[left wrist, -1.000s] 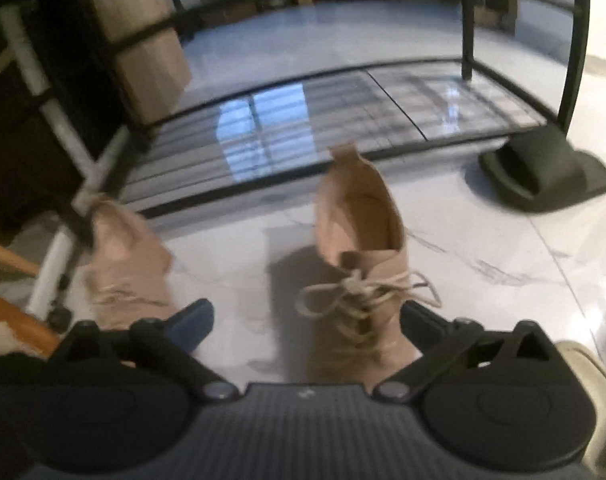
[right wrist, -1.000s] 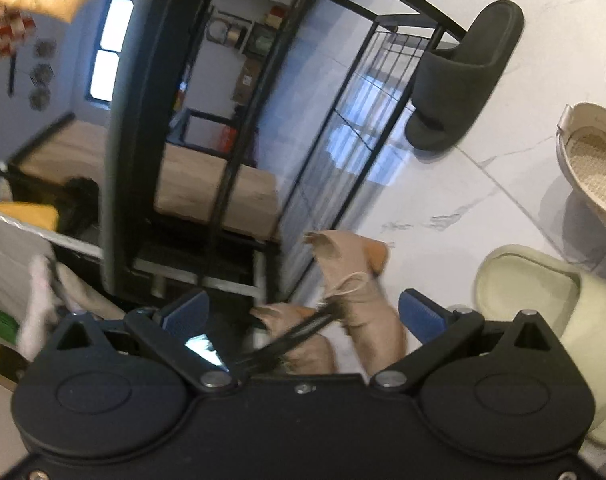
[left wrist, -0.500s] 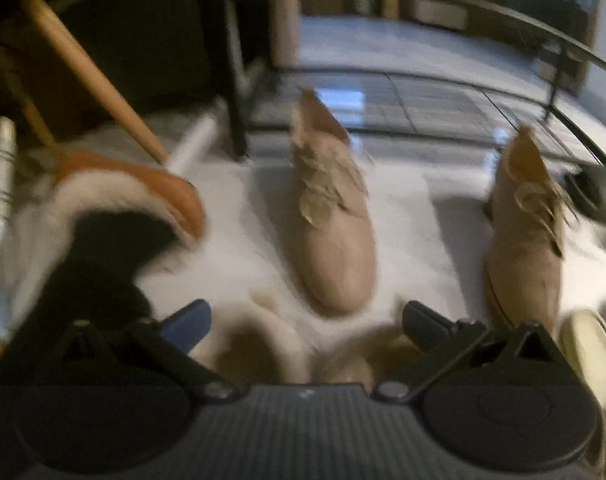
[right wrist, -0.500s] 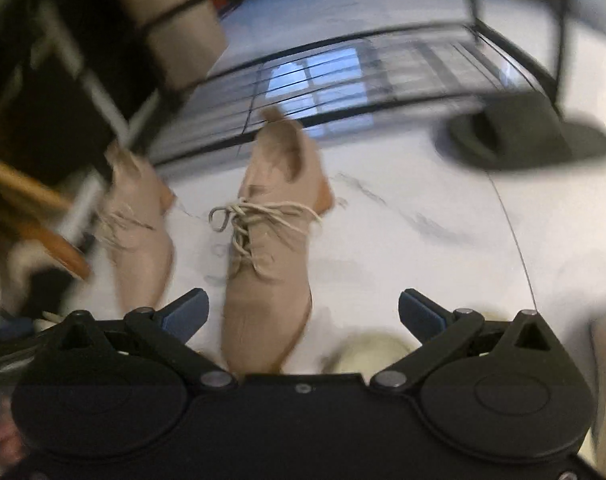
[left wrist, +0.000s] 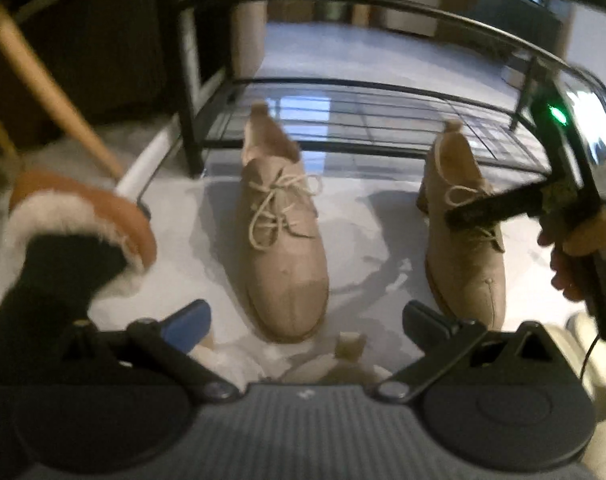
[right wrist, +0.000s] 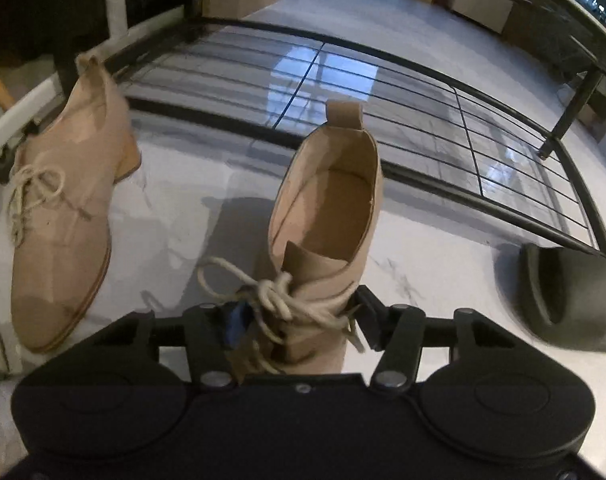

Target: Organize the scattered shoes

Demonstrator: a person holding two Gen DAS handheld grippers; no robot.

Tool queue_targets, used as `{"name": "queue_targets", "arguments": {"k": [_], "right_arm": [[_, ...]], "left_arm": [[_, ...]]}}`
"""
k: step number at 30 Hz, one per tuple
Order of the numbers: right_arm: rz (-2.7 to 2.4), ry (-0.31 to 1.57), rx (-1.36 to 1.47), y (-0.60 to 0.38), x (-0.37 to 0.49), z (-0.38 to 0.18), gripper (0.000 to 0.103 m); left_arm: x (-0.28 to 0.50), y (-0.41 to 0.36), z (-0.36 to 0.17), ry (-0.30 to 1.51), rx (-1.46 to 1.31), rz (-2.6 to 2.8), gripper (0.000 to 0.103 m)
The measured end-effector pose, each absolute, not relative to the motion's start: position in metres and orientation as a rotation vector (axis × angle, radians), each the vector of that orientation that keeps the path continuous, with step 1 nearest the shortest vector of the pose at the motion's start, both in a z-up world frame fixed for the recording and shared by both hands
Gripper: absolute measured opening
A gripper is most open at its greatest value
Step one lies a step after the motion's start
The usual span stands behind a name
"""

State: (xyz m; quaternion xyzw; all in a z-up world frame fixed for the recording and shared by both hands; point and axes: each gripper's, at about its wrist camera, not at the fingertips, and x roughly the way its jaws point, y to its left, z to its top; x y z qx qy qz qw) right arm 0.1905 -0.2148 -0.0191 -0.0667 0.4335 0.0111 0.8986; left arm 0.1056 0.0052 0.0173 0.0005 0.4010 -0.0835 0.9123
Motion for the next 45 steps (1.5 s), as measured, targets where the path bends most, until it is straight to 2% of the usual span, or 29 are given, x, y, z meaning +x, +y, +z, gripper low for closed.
{"name": "queue_targets", "arguments": {"k": [4, 6, 7, 8, 9, 12, 16, 19, 22, 25, 27, 29, 31, 36, 39, 45], "right_arm": [[0.035, 0.928, -0.027, -0.231, 0.185, -0.017, 0.056], [0.044, 0.938, -0.039, -0.230, 0.177, -0.015, 0.064], [0.037, 0.944, 0.022, -0.234, 0.170, -0.007, 0.069], [0.030, 0.949, 0.081, -0.238, 0.163, 0.000, 0.085], [0.029, 0.931, 0.115, -0.240, 0.157, 0.006, 0.096], [0.076, 0.836, 0.260, -0.256, 0.121, 0.037, 0.097], [0.142, 0.767, 0.506, -0.311, 0.052, 0.077, 0.100], [0.128, 0.722, 0.672, -0.362, -0.001, 0.086, 0.101], [0.015, 0.614, 0.904, -0.421, -0.065, 0.070, 0.103], [-0.100, 0.499, 1.112, -0.465, -0.113, 0.048, 0.103], [-0.114, 0.440, 1.227, -0.478, -0.122, 0.032, 0.103], [-0.090, 0.337, 1.315, -0.491, -0.130, 0.020, 0.103], [-0.091, 0.363, 1.359, -0.494, -0.125, 0.014, 0.103], [0.013, 0.411, 1.441, -0.492, -0.110, 0.005, 0.103], [0.049, 0.409, 1.399, -0.488, -0.105, 0.011, 0.103], [0.105, 0.365, 1.400, -0.489, -0.112, 0.018, 0.103]], "left_arm": [[0.109, 0.016, 0.015, 0.829, -0.037, -0.122, 0.102], [0.112, 0.018, 0.014, 0.837, -0.035, -0.120, 0.102], [0.114, 0.019, 0.013, 0.840, -0.034, -0.119, 0.102], [0.115, 0.020, 0.013, 0.843, -0.034, -0.116, 0.102], [0.118, 0.024, 0.013, 0.832, -0.034, -0.104, 0.102], [0.131, 0.034, 0.014, 0.829, -0.076, -0.102, 0.102], [0.174, 0.027, 0.004, 0.917, -0.117, -0.102, 0.102], [0.211, 0.014, -0.006, 0.962, -0.112, -0.054, 0.102], [0.248, 0.001, -0.016, 1.008, -0.107, -0.006, 0.101], [0.277, -0.011, -0.036, 1.096, -0.131, 0.030, 0.089], [0.291, -0.016, -0.051, 1.147, -0.138, 0.077, 0.084], [0.298, -0.015, -0.062, 1.178, -0.165, 0.119, 0.083], [0.299, -0.015, -0.066, 1.189, -0.183, 0.148, 0.083], [0.298, -0.026, -0.062, 1.184, -0.093, 0.144, 0.073], [0.283, -0.029, -0.054, 1.160, -0.051, 0.123, 0.069], [0.238, -0.036, 0.004, 1.047, -0.024, 0.089, 0.063]]}}
